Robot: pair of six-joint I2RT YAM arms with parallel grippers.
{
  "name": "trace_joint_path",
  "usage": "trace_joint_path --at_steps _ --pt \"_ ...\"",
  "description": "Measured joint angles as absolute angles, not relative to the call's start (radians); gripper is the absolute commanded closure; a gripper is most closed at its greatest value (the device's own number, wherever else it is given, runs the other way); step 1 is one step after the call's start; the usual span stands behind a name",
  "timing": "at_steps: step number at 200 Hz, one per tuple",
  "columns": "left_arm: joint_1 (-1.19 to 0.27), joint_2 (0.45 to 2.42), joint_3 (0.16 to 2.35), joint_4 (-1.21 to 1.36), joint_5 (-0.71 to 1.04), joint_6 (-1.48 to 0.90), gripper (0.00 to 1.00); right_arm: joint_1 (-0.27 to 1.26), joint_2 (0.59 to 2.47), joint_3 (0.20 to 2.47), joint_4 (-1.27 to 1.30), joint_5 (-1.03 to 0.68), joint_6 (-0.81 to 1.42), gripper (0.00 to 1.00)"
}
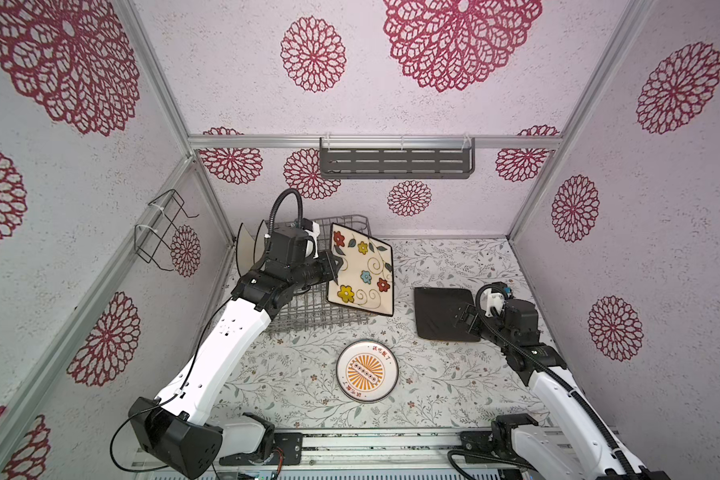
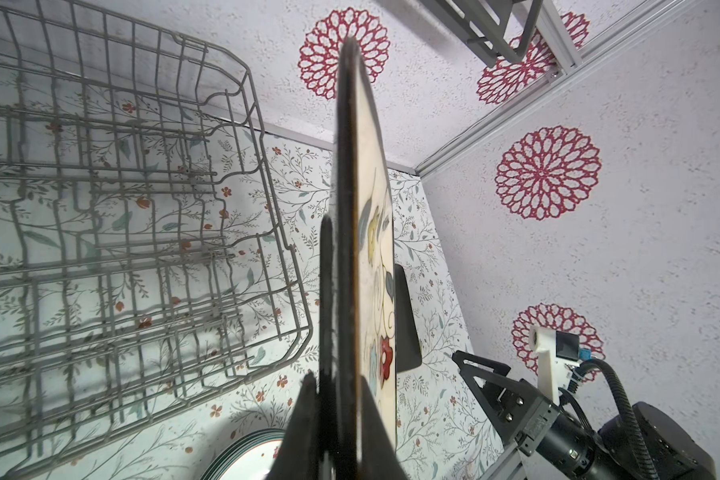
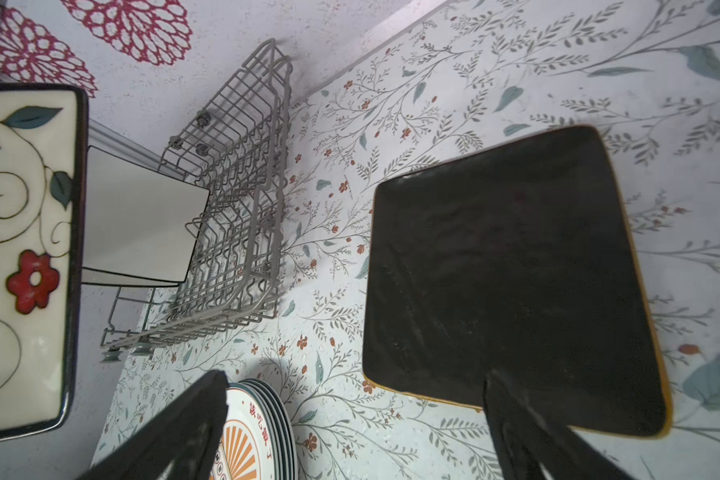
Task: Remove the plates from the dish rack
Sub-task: 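Lift the flowered plate over the black plate while the right gripper approaches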
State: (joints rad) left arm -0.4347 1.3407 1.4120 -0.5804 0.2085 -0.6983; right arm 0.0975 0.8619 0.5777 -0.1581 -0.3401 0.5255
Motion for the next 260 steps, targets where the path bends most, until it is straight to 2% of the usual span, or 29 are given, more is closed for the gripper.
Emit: trace_joint_path --at_steps 113,260 --pt "-0.561 1.61 1.429 -0.371 0.226 -0.749 1.0 -0.07 0.831 0.521 -0.241 -0.32 0.524 0.01" --pt "-0.673 1.912 1.514 -0.169 0.247 -0.889 1.0 -0.144 0.984 0.519 -0.212 -0.345 0.454 0.01"
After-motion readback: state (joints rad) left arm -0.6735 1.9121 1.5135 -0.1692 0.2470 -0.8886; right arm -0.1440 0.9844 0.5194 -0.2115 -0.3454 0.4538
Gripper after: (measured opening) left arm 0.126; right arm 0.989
